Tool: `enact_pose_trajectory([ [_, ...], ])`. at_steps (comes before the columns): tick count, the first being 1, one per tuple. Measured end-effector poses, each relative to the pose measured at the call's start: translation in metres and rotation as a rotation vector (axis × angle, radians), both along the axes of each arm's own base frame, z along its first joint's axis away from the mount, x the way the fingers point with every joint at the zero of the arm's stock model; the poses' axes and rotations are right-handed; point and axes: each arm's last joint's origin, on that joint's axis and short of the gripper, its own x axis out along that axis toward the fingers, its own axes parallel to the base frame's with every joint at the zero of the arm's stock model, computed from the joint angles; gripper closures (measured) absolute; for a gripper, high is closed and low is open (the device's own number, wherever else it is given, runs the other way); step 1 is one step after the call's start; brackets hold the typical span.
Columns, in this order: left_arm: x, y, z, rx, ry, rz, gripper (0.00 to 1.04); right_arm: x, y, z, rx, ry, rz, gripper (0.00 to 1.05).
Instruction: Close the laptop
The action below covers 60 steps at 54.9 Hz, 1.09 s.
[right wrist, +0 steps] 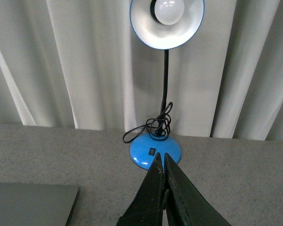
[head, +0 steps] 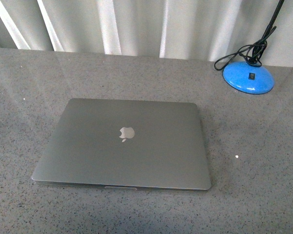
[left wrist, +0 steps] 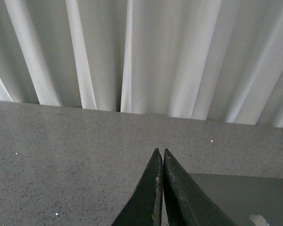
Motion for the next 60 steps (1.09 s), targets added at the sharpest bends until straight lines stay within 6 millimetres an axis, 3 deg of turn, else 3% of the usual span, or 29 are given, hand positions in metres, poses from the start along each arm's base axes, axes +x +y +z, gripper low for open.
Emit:
enact_pose_trajectory([
  [9, -0.013, -0.012, 0.0, 0.002, 0.0, 0.002, 1.01, -0.013, -0.01, -0.011, 0.002, 0.002, -0.01, 1.04],
  [60, -0.05, -0.012, 0.011, 0.002, -0.035, 0.002, 1.01, -0.052, -0.01, 0.002, 0.009, -0.04, -0.009, 1.04],
])
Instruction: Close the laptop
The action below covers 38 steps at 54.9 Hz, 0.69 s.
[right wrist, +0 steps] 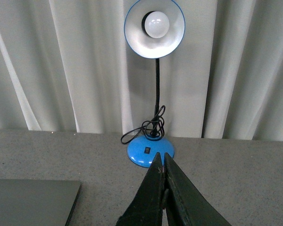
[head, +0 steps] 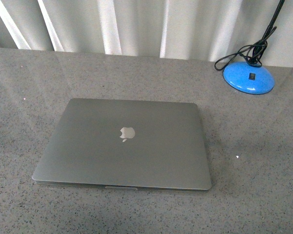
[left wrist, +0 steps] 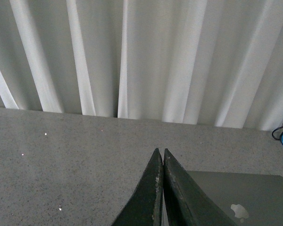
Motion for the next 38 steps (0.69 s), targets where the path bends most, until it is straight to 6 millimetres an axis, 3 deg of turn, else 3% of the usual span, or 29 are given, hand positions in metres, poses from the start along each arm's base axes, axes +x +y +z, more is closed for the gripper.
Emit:
enact_pose_trajectory([
  [38, -0.018, 0.0, -0.004, 0.0, 0.007, 0.0, 1.01, -0.019, 0.0, -0.003, 0.001, 0.005, -0.001, 1.04],
])
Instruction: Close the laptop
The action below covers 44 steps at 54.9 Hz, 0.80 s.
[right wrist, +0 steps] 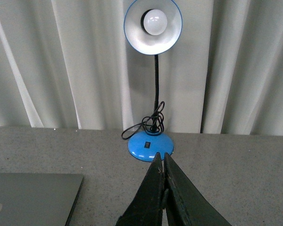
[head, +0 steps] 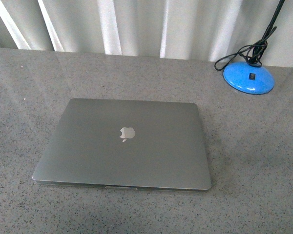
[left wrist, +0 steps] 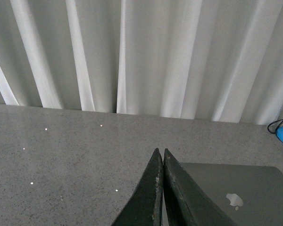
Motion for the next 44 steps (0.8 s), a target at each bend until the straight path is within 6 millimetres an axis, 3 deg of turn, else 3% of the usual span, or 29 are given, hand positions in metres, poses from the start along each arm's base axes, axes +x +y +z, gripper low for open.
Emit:
enact_pose_trajectory([
  [3, -0.0001, 0.0, 0.0001, -0.001, -0.001, 0.0, 1.01, 0.0, 0.0, 0.0, 0.0, 0.0, 0.0, 1.04],
  [5, -0.0001, 0.0, 0.0001, 0.0, -0.001, 0.0, 0.95, 0.0, 0.0, 0.0, -0.001, 0.0, 0.0, 1.03],
  [23, -0.0001, 0.0, 0.0001, 0.0, -0.001, 0.0, 0.14, 0.0, 0.0, 0.0, 0.0, 0.0, 0.0, 0.25],
  [26, -0.0001, 0.0, 0.0001, 0.0, -0.001, 0.0, 0.06, 0.0, 0.0, 0.0, 0.0, 0.0, 0.0, 0.16],
  [29, -0.0001, 0.0, 0.0001, 0.002, -0.001, 0.0, 0.07, 0.0, 0.0, 0.0, 0.0, 0.0, 0.0, 0.08],
  [44, -0.0001, 0.0, 0.0001, 0.002, -0.001, 0.0, 0.07, 0.0, 0.0, 0.0, 0.003, 0.0, 0.0, 0.1],
])
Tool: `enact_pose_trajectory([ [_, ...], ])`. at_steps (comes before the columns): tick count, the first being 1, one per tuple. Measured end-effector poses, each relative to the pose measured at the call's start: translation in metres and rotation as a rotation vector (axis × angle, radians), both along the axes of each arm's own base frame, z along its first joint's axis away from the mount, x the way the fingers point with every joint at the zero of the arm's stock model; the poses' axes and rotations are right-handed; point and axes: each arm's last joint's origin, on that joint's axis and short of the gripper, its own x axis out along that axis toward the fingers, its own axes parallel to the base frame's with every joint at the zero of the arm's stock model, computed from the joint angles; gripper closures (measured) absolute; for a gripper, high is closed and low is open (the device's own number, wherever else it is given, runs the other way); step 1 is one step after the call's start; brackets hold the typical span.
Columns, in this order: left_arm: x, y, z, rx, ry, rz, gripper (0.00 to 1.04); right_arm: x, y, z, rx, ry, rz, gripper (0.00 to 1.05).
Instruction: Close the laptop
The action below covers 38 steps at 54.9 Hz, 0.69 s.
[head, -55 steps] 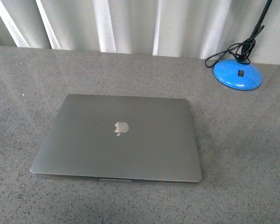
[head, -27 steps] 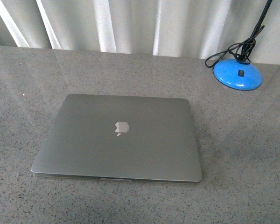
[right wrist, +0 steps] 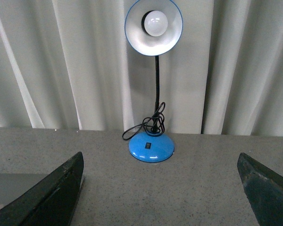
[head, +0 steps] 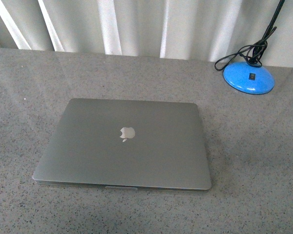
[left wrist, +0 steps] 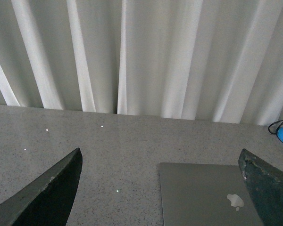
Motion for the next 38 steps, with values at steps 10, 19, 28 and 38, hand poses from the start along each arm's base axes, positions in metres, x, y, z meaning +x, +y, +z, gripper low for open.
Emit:
enact_pose_trajectory([
  [10, 0.0, 0.0, 0.0, 0.0, 0.0, 0.0, 0.07, 0.0, 0.0, 0.0, 0.0, 0.0, 0.0, 0.1],
  [19, 0.0, 0.0, 0.0, 0.0, 0.0, 0.0, 0.07, 0.0, 0.0, 0.0, 0.0, 0.0, 0.0, 0.1],
  [28, 0.0, 0.0, 0.0, 0.0, 0.0, 0.0, 0.07, 0.0, 0.0, 0.0, 0.0, 0.0, 0.0, 0.1],
  [38, 0.0, 0.0, 0.0, 0.0, 0.0, 0.0, 0.07, 0.0, 0.0, 0.0, 0.0, 0.0, 0.0, 0.1],
])
